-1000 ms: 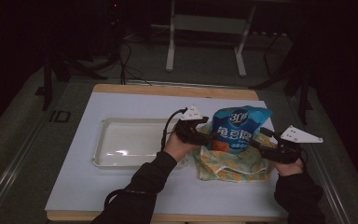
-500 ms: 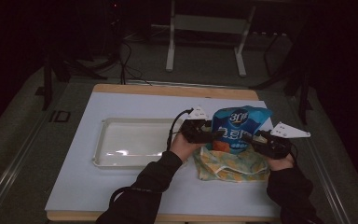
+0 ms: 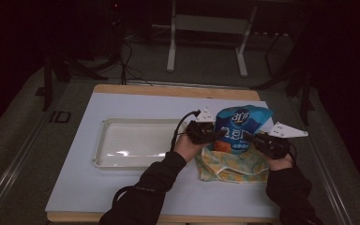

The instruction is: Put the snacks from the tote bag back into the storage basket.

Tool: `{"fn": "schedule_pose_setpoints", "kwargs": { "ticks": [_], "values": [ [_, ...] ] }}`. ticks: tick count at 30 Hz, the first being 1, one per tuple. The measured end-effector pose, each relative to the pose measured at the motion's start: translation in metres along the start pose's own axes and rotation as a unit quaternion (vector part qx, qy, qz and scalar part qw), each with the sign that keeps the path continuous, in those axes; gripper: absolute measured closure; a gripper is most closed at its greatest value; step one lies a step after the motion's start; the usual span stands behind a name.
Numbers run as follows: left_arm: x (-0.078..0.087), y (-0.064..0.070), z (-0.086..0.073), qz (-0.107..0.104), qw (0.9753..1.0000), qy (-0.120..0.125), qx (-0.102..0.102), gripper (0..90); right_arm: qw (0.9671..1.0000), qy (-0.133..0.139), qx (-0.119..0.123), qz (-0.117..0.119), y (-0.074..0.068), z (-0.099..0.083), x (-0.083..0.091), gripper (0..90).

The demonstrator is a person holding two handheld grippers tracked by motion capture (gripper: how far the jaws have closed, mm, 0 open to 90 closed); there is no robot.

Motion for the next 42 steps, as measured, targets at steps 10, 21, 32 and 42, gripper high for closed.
{"fn": "schedule_pose_setpoints", "kwargs": {
  "ticks": [10,21,32,42],
  "values": [
    [0.001,0.000,0.001,0.005,0.9999,-0.004,0.010,83.9,0.9999,-0.002,-0.009,-0.004,-0.001,0.001,-0.002,88.1],
    [0.006,0.001,0.014,0.001,0.9999,-0.005,0.009,86.2,0.9999,0.007,-0.008,-0.006,-0.003,0.009,0.003,88.7],
    [0.016,0.002,0.039,-0.001,1.0000,0.006,0.006,86.9,0.9997,0.019,0.007,-0.014,-0.004,0.033,0.017,88.9],
    [0.027,-0.002,0.065,-0.002,0.9998,0.017,0.004,87.2,0.9991,0.027,0.021,-0.025,-0.006,0.059,0.027,89.1]
  ]
}}
Point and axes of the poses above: each handheld gripper's, and its own axes: x roughly backward along the jaws, z roughly out of its top, y roughly to its right, the point moved 7 cm from there along -x, roughly forward along the jaws, and after that the axes turned 15 degrees about z, right-handed, at the moved point
